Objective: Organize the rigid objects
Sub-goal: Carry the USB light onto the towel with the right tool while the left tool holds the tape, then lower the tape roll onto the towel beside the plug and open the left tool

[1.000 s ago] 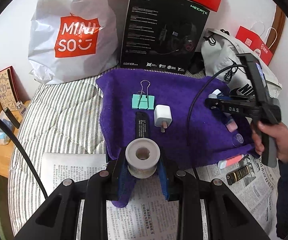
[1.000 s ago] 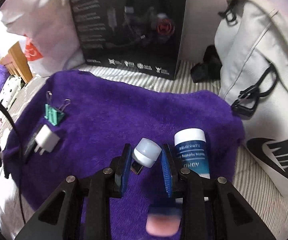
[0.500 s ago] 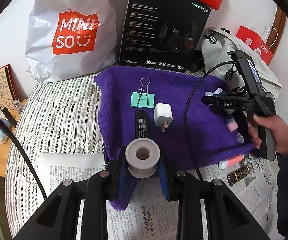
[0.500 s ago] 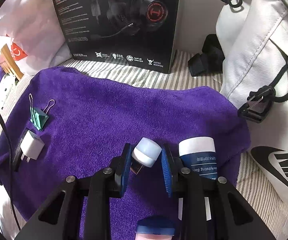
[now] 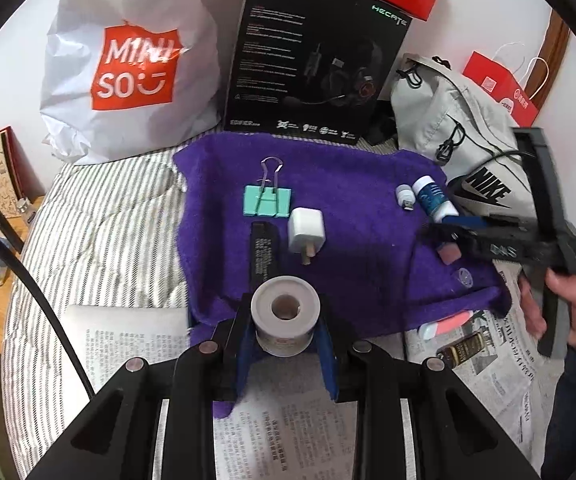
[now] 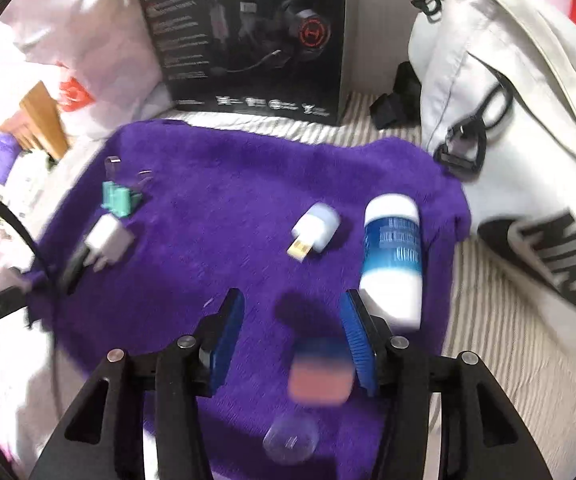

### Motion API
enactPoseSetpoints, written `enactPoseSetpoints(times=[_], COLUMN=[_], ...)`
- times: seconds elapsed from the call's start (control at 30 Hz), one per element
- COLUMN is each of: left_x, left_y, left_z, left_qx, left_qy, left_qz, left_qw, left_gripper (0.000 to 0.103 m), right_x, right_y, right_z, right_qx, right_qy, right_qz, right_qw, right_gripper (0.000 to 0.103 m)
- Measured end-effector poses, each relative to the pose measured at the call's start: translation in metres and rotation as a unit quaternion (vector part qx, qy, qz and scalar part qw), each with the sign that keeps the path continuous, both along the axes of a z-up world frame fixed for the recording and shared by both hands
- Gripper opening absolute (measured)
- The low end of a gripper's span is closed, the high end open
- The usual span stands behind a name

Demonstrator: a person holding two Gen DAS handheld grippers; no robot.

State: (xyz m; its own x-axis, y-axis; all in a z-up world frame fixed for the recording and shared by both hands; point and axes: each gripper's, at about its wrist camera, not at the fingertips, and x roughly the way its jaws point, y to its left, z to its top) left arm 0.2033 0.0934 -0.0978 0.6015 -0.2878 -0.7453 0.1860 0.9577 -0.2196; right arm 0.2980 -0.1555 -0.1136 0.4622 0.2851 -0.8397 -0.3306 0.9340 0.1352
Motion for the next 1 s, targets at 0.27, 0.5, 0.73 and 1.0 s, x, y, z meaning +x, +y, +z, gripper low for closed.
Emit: enactPoseSetpoints(times=[0.27, 0.5, 0.73, 1.0], left_x=[0.021, 0.042, 0.054, 0.054], left_y=[-0.024, -0.036, -0.051, -0.063], left_z=[-0.005, -0.019, -0.033, -0.037], left_qx=[0.019, 0.032, 0.054, 0.105], left_qy=[0.009, 0.033, 0.056, 0.053], left_qz=[-0.021, -0.033, -0.045, -0.052], left_qw=[0.9996, 0.9984, 0.9959, 0.9917], left_gripper=[0.027, 0.027, 0.027, 0.027], right_x=[-0.04, -0.067, -0.075, -0.076], right_y=[-0.027, -0.037, -0.052, -0.068], right_z=[0.018, 0.028, 0.027, 0.019], right_qx=[0.036, 0.052, 0.064, 0.073], right_qy=[-0.023, -0.032, -0.032, -0.018], right_qz=[-0.02, -0.025, -0.039, -0.064], right_qw=[0.999, 0.998, 0.997, 0.995], right_gripper=[0.051, 0.051, 0.054, 0.054])
